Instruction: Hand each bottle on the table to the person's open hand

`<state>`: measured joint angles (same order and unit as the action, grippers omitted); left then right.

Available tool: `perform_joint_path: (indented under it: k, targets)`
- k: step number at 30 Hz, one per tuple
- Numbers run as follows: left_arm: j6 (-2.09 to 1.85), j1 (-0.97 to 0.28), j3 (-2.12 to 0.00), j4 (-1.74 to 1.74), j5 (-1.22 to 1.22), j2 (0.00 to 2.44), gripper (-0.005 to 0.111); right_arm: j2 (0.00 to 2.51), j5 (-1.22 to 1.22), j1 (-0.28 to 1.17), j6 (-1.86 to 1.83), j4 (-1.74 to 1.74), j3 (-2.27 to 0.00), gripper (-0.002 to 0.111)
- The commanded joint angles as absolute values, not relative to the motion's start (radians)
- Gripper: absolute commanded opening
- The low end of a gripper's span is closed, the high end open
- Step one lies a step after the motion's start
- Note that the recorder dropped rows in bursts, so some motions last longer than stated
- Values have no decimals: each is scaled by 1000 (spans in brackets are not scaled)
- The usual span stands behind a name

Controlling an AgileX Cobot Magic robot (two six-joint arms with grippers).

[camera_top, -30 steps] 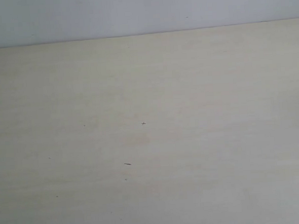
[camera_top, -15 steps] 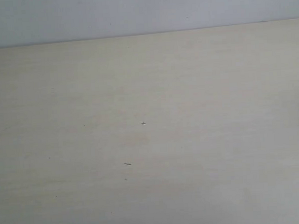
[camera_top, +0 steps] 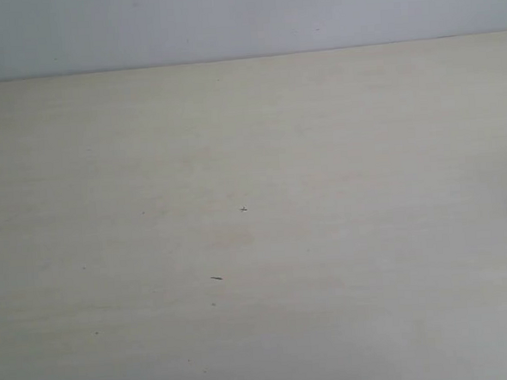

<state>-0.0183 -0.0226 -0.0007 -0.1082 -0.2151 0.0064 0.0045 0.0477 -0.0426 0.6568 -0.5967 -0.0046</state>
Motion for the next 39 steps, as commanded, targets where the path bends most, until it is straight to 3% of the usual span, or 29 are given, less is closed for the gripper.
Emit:
perform_joint_path:
  k: [1, 6, 39]
  targets:
    - [-23, -20, 0, -101, -215, 0, 1, 0, 75, -46, 365, -420, 0, 7]
    - [-23, -20, 0, -101, -215, 0, 1, 0, 96, -46, -14, -130, 0, 7]
    - [-23, -20, 0, -101, -215, 0, 1, 0, 113, -46, -15, -130, 0, 7]
